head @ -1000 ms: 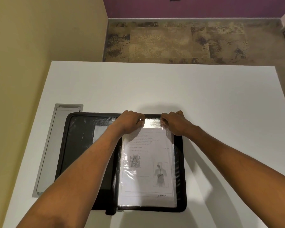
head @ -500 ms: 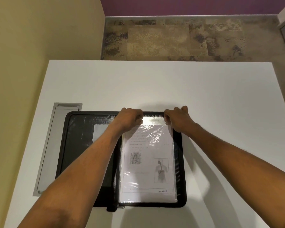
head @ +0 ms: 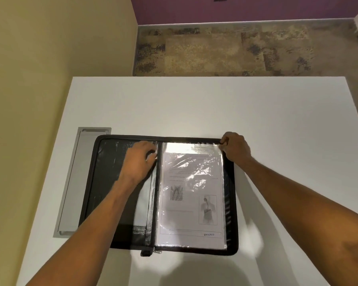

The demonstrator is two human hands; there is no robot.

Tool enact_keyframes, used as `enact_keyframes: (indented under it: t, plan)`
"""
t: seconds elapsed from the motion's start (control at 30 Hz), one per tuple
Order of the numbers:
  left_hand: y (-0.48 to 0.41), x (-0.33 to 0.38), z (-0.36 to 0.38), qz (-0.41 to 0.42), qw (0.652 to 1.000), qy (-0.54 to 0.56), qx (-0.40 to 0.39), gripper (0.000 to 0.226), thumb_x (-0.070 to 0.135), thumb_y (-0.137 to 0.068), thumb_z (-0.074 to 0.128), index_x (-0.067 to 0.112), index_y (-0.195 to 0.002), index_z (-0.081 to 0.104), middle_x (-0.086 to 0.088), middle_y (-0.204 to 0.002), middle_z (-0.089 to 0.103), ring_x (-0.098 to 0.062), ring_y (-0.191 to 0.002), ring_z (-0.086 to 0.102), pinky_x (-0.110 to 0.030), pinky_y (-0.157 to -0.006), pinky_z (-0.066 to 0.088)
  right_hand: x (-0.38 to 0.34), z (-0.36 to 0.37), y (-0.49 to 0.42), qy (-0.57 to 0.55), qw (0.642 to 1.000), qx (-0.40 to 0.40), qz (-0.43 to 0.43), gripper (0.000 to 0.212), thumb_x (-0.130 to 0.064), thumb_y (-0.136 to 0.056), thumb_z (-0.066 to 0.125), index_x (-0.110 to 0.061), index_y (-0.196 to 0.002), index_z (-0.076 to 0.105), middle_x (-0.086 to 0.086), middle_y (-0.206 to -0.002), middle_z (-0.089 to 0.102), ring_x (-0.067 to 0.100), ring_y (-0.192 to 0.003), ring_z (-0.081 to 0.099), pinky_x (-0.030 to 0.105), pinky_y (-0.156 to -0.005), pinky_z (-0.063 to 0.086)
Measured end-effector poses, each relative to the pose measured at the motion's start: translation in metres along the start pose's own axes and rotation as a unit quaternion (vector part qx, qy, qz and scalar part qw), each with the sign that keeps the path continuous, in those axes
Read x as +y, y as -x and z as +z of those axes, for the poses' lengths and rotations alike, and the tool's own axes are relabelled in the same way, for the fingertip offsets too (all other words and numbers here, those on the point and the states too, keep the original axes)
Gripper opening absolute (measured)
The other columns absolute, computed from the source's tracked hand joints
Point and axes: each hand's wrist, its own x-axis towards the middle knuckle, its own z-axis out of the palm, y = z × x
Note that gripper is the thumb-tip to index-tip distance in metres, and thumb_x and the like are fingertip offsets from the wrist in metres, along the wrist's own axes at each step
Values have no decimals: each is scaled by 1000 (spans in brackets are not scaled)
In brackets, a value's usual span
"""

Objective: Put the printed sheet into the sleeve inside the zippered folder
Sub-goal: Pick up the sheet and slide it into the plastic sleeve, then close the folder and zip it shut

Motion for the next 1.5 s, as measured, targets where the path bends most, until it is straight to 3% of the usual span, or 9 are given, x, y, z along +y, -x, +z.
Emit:
enact_keyframes:
  t: [0.23, 0.43, 0.57, 0.77, 1.0, 1.17, 1.23, 1.37, 1.5]
  plan:
    - [57, -66, -43, -185, 975, -82, 90, 34, 22, -97, 69, 17, -131, 65, -10, -139, 60, -32, -129, 54, -52, -111, 44, 21, -6, 15, 72, 992, 76, 72, 21, -4, -94, 44, -10, -99, 64, 11, -103, 67, 35, -91, 64, 39, -79, 53]
    - [94, -87, -42, -330, 940, 53, 73, 48, 27, -104, 60, 11, -147, 50, -18, -142, 60, -43, -129, 58, -61, -108, 48, 12, 32, 82, 171, 980, 74, -74, 26, -12, -98, 48, -8, -120, 60, 11, -122, 60, 32, -113, 61, 40, -90, 49]
    - [107, -90, -37, -391, 913, 81, 84, 46, 28, -104, 60, 9, -145, 52, -19, -140, 63, -47, -125, 61, -63, -105, 48, 11, 82, 153, 190, 969, 14, -157, 64, -29, -106, 43, -5, -162, 23, 14, -171, 21, 28, -159, 22, 42, -129, 23]
    - [113, -101, -39, -438, 893, 68, 73, 48, 30, -103, 63, 5, -142, 53, -22, -137, 64, -49, -121, 62, -62, -103, 49, 12, 120, 213, 221, 957, -77, -169, 78, -42, -109, 35, -15, -162, -15, 11, -168, -29, 29, -158, -22, 48, -130, -6]
    - [114, -107, -58, -430, 893, 94, 97, 47, 29, -99, 69, 3, -138, 62, -22, -132, 68, -45, -117, 65, -57, -105, 50, 36, 124, 221, 243, 960, -71, -121, 80, -55, -108, 30, -19, -162, -18, 9, -167, -30, 28, -158, -20, 48, -132, 0]
    - [125, -107, -78, -404, 899, 137, 101, 8, 25, -92, 77, 18, -92, 79, -14, -97, 78, -32, -84, 72, -37, -77, 57, 56, 117, 216, 258, 955, -67, -130, 81, -54, -107, 34, -20, -162, -15, 10, -170, -21, 28, -160, -13, 49, -132, 4]
    - [128, -104, -88, -393, 900, 157, 105, 16, 26, -89, 80, 22, -74, 74, -8, -83, 77, -26, -72, 69, -30, -66, 50, 64, 113, 216, 263, 954, -67, -130, 80, -54, -107, 34, -20, -163, -13, 9, -171, -21, 28, -161, -13, 49, -132, 5]
    - [130, -77, -113, -318, 919, 223, 71, 16, 25, -90, 78, 17, -77, 72, -4, -67, 67, -24, -65, 60, -42, -67, 53, 75, 106, 218, 254, 956, -68, -133, 80, -54, -106, 34, -21, -164, -12, 7, -171, -20, 27, -161, -13, 48, -132, 4]
    - [129, -15, -135, -228, 939, 257, -2, 21, 24, -95, 72, 12, -79, 67, 0, -63, 61, -15, -60, 64, -28, -56, 56, 82, 90, 218, 255, 952, -80, -146, 80, -51, -106, 37, -22, -164, -9, 3, -166, -26, 26, -161, -12, 47, -132, -1]
